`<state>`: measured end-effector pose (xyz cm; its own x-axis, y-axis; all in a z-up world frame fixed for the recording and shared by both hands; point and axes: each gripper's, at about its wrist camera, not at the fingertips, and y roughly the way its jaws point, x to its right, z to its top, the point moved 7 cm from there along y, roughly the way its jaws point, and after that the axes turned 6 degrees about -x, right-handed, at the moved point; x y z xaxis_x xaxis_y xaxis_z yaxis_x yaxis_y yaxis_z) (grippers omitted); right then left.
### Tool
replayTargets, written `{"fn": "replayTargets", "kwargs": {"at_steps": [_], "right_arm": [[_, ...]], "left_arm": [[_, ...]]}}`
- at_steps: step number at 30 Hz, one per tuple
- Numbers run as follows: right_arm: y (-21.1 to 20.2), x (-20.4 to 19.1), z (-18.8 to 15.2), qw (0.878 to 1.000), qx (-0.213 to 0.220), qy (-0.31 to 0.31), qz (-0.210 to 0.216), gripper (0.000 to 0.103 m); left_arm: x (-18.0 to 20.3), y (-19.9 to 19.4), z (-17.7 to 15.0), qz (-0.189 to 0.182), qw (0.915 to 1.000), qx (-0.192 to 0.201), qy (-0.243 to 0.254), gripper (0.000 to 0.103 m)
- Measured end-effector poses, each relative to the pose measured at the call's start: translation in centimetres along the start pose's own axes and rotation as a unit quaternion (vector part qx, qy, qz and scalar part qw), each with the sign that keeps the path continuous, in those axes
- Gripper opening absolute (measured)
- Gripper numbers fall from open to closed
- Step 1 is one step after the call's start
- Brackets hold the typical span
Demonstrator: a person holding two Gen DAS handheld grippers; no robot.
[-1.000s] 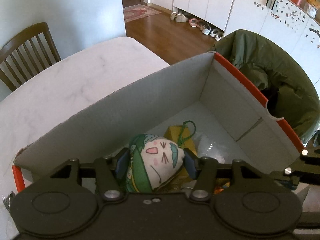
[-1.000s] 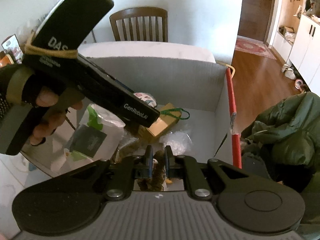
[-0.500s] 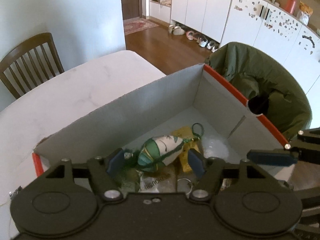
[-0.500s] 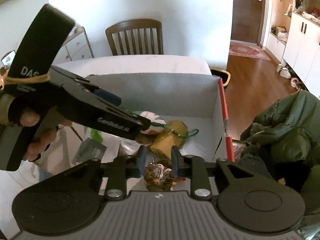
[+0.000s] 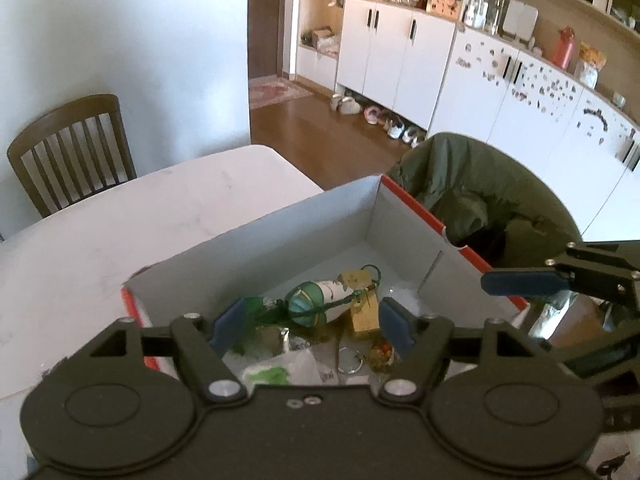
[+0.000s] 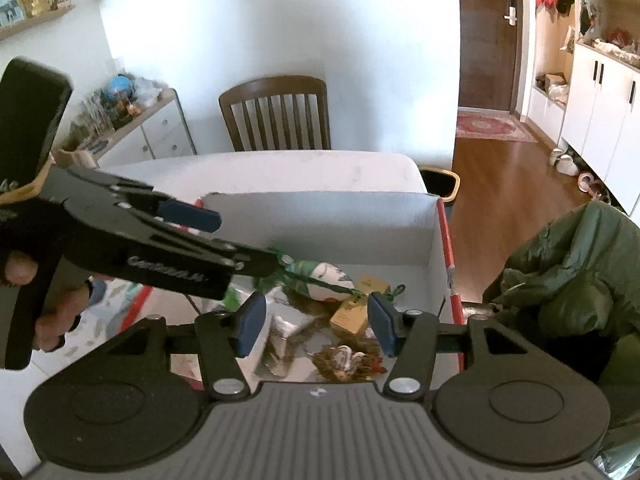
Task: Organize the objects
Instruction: 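Move both tools back toward the remaining items on the table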
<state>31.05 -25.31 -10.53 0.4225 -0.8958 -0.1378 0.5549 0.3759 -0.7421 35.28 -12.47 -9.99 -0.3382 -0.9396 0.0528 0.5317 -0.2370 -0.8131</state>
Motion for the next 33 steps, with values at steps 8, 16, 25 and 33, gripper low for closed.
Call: {"fn": "replayTargets", "kwargs": {"at_steps": [8, 16, 25, 33], "right_arm": [[-2.2, -2.9, 0.5, 1.0, 0.021, -0.004, 0.008, 0.061], [-2.9, -7.4, 0.9, 0.999, 0.033, -0.002, 0.027, 0.076], [-2.4, -12.0, 0.8, 0.999, 0.036, 0.002, 0.031, 0.085], [-0.4, -16.8, 0.7, 0.999, 0.024, -0.01, 0.035, 0.085]], "left_arm": [[-2.6, -4.3, -2.1, 0.005, 0.9993, 0.03, -0.024, 0.079], [-6.1, -7.9, -4.0, 0.018, 0.9975, 0.055, -0.04, 0.085], [-10.7, -10.4, -6.3, 0.04, 0.9944, 0.078, -0.06, 0.102], [-16.1, -11.0, -7.1, 0.064, 0.9917, 0.077, -0.08, 0.102]]}}
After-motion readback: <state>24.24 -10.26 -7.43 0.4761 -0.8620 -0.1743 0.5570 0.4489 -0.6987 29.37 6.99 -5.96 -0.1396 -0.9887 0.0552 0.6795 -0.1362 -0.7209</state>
